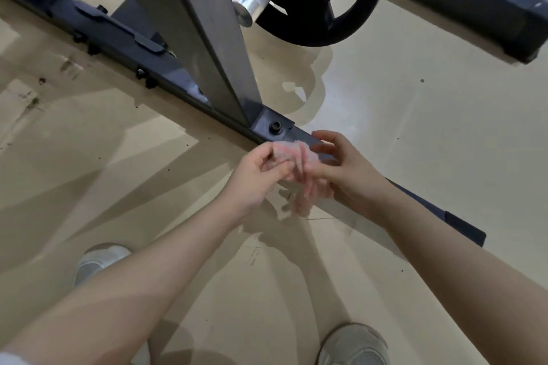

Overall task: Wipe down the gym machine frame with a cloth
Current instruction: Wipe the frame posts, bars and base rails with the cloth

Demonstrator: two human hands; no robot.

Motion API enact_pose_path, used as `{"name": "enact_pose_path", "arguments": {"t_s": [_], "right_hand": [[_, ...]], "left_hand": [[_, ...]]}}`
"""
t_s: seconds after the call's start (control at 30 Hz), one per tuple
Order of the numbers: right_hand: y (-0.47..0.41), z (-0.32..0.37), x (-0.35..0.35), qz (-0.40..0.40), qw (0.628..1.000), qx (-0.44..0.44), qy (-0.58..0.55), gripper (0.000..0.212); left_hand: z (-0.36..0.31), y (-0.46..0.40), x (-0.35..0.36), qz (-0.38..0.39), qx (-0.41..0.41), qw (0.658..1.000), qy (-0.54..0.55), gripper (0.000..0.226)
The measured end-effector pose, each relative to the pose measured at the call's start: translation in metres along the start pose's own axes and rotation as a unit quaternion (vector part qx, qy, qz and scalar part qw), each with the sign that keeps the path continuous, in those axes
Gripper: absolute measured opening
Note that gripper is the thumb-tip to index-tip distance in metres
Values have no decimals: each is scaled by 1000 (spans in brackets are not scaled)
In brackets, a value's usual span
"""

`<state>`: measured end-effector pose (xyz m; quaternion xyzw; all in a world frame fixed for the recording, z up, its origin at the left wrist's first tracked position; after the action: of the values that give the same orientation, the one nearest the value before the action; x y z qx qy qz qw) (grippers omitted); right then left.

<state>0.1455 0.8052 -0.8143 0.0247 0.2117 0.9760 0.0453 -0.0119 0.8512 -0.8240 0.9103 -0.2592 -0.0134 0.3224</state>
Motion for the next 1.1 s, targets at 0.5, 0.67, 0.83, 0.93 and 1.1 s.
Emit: {"name": "enact_pose_path", "arguments": {"t_s": [0.5, 0.67, 0.83, 0.93, 1.1], "right_hand": [[20, 26, -17, 17, 992, -70, -100, 26], [23, 36, -15, -198, 951, -175, 160, 30], [39, 29, 22, -5, 928, -234, 290, 21], [53, 27, 29, 169, 892, -295, 298, 29], [47, 1, -3, -231, 965, -59, 113, 15]], "left_hand": [[-49, 5, -27, 139, 18, 922, -360, 23], [-45, -2, -15, 25, -50, 975, -214, 25], [-45, 4, 14, 86, -210, 971, 71, 36], [-43, 7, 20, 61, -180, 982, -16, 22], [-44, 5, 21, 56, -143, 987, 35, 16]]}}
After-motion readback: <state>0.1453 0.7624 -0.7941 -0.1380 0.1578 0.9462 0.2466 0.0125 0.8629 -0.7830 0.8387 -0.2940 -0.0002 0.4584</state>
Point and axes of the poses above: each hand's wrist, its own y-axis away from the middle knuckle, its own x-axis out of the palm, z = x × y, the point moved 2 cm from there along -y, towards the middle knuckle, and after that the axes turned 13 degrees about -x, right-handed, at the moved point
